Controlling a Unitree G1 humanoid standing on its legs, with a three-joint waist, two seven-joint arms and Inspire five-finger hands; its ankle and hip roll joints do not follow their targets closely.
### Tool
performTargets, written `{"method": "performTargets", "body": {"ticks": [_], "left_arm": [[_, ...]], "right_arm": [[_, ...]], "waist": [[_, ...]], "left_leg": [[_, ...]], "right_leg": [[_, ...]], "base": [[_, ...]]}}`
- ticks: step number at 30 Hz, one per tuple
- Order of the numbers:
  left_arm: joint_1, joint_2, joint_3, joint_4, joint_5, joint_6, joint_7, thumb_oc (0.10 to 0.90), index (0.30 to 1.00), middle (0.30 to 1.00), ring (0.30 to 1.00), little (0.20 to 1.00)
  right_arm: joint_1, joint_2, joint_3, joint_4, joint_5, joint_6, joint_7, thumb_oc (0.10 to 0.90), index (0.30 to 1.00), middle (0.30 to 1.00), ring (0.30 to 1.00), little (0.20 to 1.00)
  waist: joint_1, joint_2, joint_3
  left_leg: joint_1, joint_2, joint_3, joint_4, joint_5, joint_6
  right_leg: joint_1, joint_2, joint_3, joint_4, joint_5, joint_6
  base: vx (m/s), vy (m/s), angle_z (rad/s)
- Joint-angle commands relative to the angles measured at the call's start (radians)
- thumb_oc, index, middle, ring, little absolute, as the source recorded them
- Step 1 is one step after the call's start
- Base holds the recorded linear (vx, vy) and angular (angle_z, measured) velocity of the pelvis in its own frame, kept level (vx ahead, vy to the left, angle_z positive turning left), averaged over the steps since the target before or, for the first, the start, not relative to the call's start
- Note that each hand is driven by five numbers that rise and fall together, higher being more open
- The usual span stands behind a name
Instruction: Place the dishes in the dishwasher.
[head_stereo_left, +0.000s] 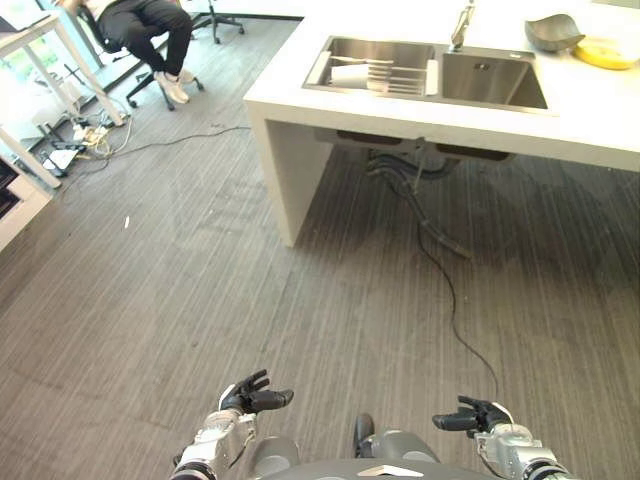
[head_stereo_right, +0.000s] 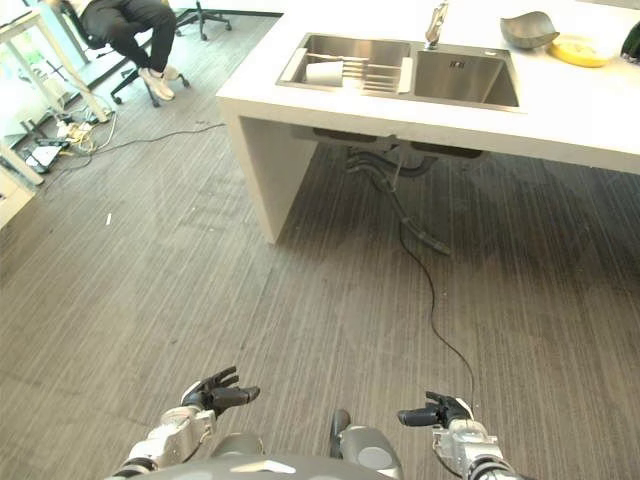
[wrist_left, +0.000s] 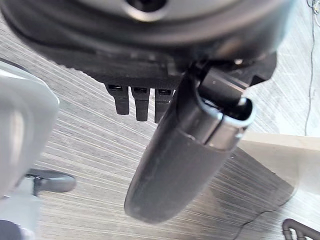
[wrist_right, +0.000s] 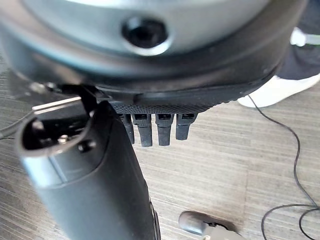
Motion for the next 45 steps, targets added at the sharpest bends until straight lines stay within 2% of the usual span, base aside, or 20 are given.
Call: {"method": "performTargets", "body": {"ticks": [1, 4, 5, 7, 11, 14, 16, 17, 20, 21, 23, 24, 28, 32, 34, 35, 38, 40, 42, 45], "left_arm": [[-0.101, 0.067, 0.032, -0.175, -0.05, -0.078, 0.01, 0.8, 0.9, 0.9, 0.9, 0.9], [-0.102, 0.075, 0.035, -0.205, -0.055, -0.085, 0.013, 0.8, 0.9, 0.9, 0.9, 0.9], [-0.111, 0.115, 0.05, -0.342, -0.088, -0.107, 0.01, 0.8, 0.9, 0.9, 0.9, 0.9], [-0.11, 0.131, 0.07, -0.402, -0.107, -0.119, 0.009, 0.8, 0.9, 0.9, 0.9, 0.9], [-0.088, 0.154, 0.092, -0.506, -0.105, -0.129, -0.007, 0.8, 0.9, 0.9, 0.9, 0.9], [-0.086, 0.194, 0.11, -0.635, -0.075, -0.13, -0.021, 0.8, 0.9, 0.9, 0.9, 0.9], [-0.092, 0.235, 0.122, -0.746, -0.014, -0.138, -0.024, 0.8, 0.9, 0.9, 0.9, 0.9], [-0.11, 0.284, 0.135, -0.855, 0.094, -0.155, -0.011, 0.8, 0.9, 0.9, 0.9, 0.9], [-0.132, 0.318, 0.152, -0.962, 0.195, -0.176, 0.011, 0.8, 0.9, 0.9, 0.9, 0.9], [-0.176, 0.328, 0.153, -1.023, 0.247, -0.203, 0.036, 0.8, 0.9, 0.9, 0.9, 0.9], [-0.194, 0.331, 0.151, -1.049, 0.271, -0.217, 0.048, 0.8, 0.9, 0.9, 0.9, 0.9], [-0.229, 0.333, 0.154, -1.078, 0.308, -0.24, 0.082, 0.8, 0.9, 0.9, 0.9, 0.9], [-0.269, 0.325, 0.161, -1.122, 0.392, -0.264, 0.152, 0.8, 0.9, 0.9, 0.9, 0.9], [-0.269, 0.306, 0.176, -1.116, 0.403, -0.281, 0.193, 0.8, 0.9, 0.9, 0.9, 0.9], [-0.262, 0.294, 0.175, -1.11, 0.356, -0.29, 0.199, 0.8, 0.9, 0.9, 0.9, 0.9], [-0.262, 0.29, 0.179, -1.089, 0.328, -0.291, 0.212, 0.8, 0.9, 0.9, 0.9, 0.9], [-0.259, 0.275, 0.178, -1.07, 0.288, -0.298, 0.224, 0.8, 0.9, 0.9, 0.9, 0.9], [-0.258, 0.265, 0.172, -1.06, 0.273, -0.301, 0.226, 0.8, 0.9, 0.9, 0.9, 0.9], [-0.254, 0.249, 0.171, -1.048, 0.26, -0.303, 0.23, 0.8, 0.9, 0.9, 0.9, 0.9], [-0.248, 0.244, 0.169, -1.029, 0.249, -0.303, 0.23, 0.8, 0.9, 0.9, 0.9, 0.9]], "right_arm": [[0.006, -0.052, -0.003, 0.004, 0.002, -0.019, -0.009, 0.8, 0.9, 0.9, 0.9, 0.9], [0.008, -0.053, -0.006, 0.005, 0.004, -0.022, -0.01, 0.8, 0.9, 0.9, 0.9, 0.9], [0.006, -0.051, -0.012, 0.011, 0.002, -0.034, -0.011, 0.8, 0.9, 0.9, 0.9, 0.9], [0.003, -0.042, -0.011, 0.022, -0.006, -0.036, -0.011, 0.8, 0.9, 0.9, 0.9, 0.9], [0.003, -0.022, -0.013, 0.082, -0.051, -0.032, 0.012, 0.8, 0.9, 0.9, 0.9, 0.9], [0.017, -0.007, -0.052, 0.159, -0.075, -0.022, 0.023, 0.8, 0.9, 0.9, 0.9, 0.9], [0.022, 0.002, -0.071, 0.198, -0.089, -0.018, 0.034, 0.8, 0.9, 0.9, 0.9, 0.9], [0.034, 0.009, -0.086, 0.211, -0.088, -0.017, 0.04, 0.8, 0.9, 0.9, 0.9, 0.9], [0.037, 0.018, -0.084, 0.217, -0.09, -0.02, 0.043, 0.8, 0.9, 0.9, 0.9, 0.9], [0.047, 0.024, -0.075, 0.21, -0.083, -0.028, 0.043, 0.8, 0.9, 0.9, 0.9, 0.9], [0.051, 0.026, -0.07, 0.204, -0.08, -0.031, 0.044, 0.8, 0.9, 0.9, 0.9, 0.9], [0.051, 0.026, -0.062, 0.196, -0.07, -0.034, 0.041, 0.8, 0.9, 0.9, 0.9, 0.9], [0.078, 0.066, -0.028, 0.177, -0.063, -0.046, 0.037, 0.8, 0.9, 0.9, 0.9, 0.9], [0.136, 0.091, 0.025, 0.134, -0.09, -0.059, 0.035, 0.8, 0.9, 0.9, 0.9, 0.9], [0.156, 0.102, 0.048, 0.107, -0.097, -0.066, 0.027, 0.8, 0.9, 0.9, 0.9, 0.9], [0.164, 0.095, 0.062, 0.068, -0.101, -0.074, 0.017, 0.8, 0.9, 0.9, 0.9, 0.9], [0.174, 0.08, 0.064, 0.019, -0.091, -0.077, 0.004, 0.8, 0.9, 0.9, 0.9, 0.9], [0.179, 0.077, 0.065, 0.005, -0.086, -0.078, 0.001, 0.8, 0.9, 0.9, 0.9, 0.9], [0.185, 0.074, 0.071, 0.004, -0.089, -0.085, 0.002, 0.8, 0.9, 0.9, 0.9, 0.9], [0.203, 0.072, 0.078, 0.018, -0.101, -0.09, 0.008, 0.8, 0.9, 0.9, 0.9, 0.9]], "waist": [[0.032, -0.01, 0.047], [0.045, -0.009, 0.054], [0.095, 0.018, 0.068], [0.12, 0.018, 0.073], [0.137, 0.013, 0.031], [0.15, -0.003, 0.007], [0.142, -0.002, 0.011], [0.12, 0.016, 0.025], [0.1, 0.037, 0.034], [0.078, 0.026, 0.036], [0.062, 0.023, 0.039], [0.045, 0.015, 0.045], [0.023, 0.004, 0.04], [-0.013, -0.006, 0.01], [-0.02, -0.003, 0.008], [-0.023, -0.008, 0.026], [-0.039, -0.016, 0.052], [-0.035, -0.011, 0.054], [-0.028, -0.006, 0.056], [-0.005, -0.002, 0.063]], "left_leg": [[0.053, -0.086, 0.123, -0.326, -0.024, 0.08], [0.028, -0.087, 0.137, -0.39, -0.029, 0.078], [-0.068, -0.098, 0.149, -0.605, 0.107, 0.041], [-0.083, -0.092, 0.156, -0.641, 0.142, 0.032], [-0.033, -0.097, 0.156, -0.67, 0.109, 0.056], [-0.003, -0.111, 0.181, -0.654, 0.06, 0.091], [0.037, -0.126, 0.187, -0.648, 0.022, 0.119], [0.073, -0.123, 0.179, -0.65, -0.002, 0.141], [0.134, -0.11, 0.174, -0.683, -0.021, 0.151], [0.182, -0.124, 0.16, -0.708, -0.035, 0.141], [0.21, -0.12, 0.15, -0.72, -0.046, 0.129], [0.255, -0.107, 0.144, -0.745, -0.065, 0.107], [0.312, -0.094, 0.136, -0.752, -0.103, 0.083], [0.336, -0.063, 0.145, -0.676, -0.115, 0.054], [0.316, -0.051, 0.141, -0.575, -0.07, 0.044], [0.248, -0.044, 0.133, -0.416, -0.006, 0.039], [0.156, 0.002, 0.176, -0.269, 0.036, 0.031], [0.136, 0.003, 0.182, -0.286, 0.023, 0.04], [0.114, -0.034, 0.162, -0.361, -0.013, 0.048], [0.057, -0.043, 0.13, -0.532, 0.003, 0.029]], "right_leg": [[0.017, -0.059, 0.038, -0.038, -0.001, 0.171], [0.037, -0.06, 0.037, -0.046, -0.013, 0.174], [0.132, -0.018, 0.052, -0.098, -0.041, 0.172], [0.173, -0.011, 0.061, -0.131, -0.049, 0.174], [0.227, -0.031, 0.073, -0.144, -0.08, 0.201], [0.194, -0.068, 0.076, 0.027, -0.094, 0.232], [0.124, -0.096, 0.076, 0.219, -0.016, 0.264], [0.057, -0.092, 0.083, 0.39, 0.057, 0.276], [-0.038, -0.11, 0.048, 0.485, 0.058, 0.274], [-0.079, -0.126, 0.013, 0.339, 0.016, 0.253], [-0.072, -0.129, -0.004, 0.243, 0.005, 0.253], [-0.111, -0.156, -0.012, 0.082, 0.039, 0.27], [-0.099, -0.155, 0.003, -0.023, 0.093, 0.293], [-0.047, -0.109, 0.04, -0.042, 0.08, 0.261], [-0.019, -0.082, 0.05, -0.048, 0.064, 0.239], [0.011, -0.061, 0.07, -0.054, 0.044, 0.207], [0.032, -0.046, 0.078, -0.05, 0.01, 0.172], [0.039, -0.042, 0.083, -0.05, -0.001, 0.168], [0.045, -0.035, 0.112, -0.058, -0.008, 0.177], [0.085, -0.04, 0.146, -0.081, -0.022, 0.191]], "base": [[0.09, -0.019, 0.09], [0.27, -0.013, -0.14], [0.42, 0.006, -0.13], [0.47, 0.076, -0.25], [0.35, 0.128, -0.66], [0.31, 0.144, -0.11], [0.31, 0.196, 0.08], [0.23, 0.164, 0.05], [0.27, 0.075, 0.31], [0.34, -0.033, 0.27], [0.35, -0.149, 0.27], [0.34, -0.189, 0.35], [0.28, -0.177, 0.14], [0.26, -0.208, 0.13], [0.21, -0.266, -0.17], [0.13, -0.226, -0.6], [0.1, -0.236, -0.6], [0.08, -0.022, -0.2], [0.16, 0.035, -0.36], [0.2, 0.093, -0.52]]}}
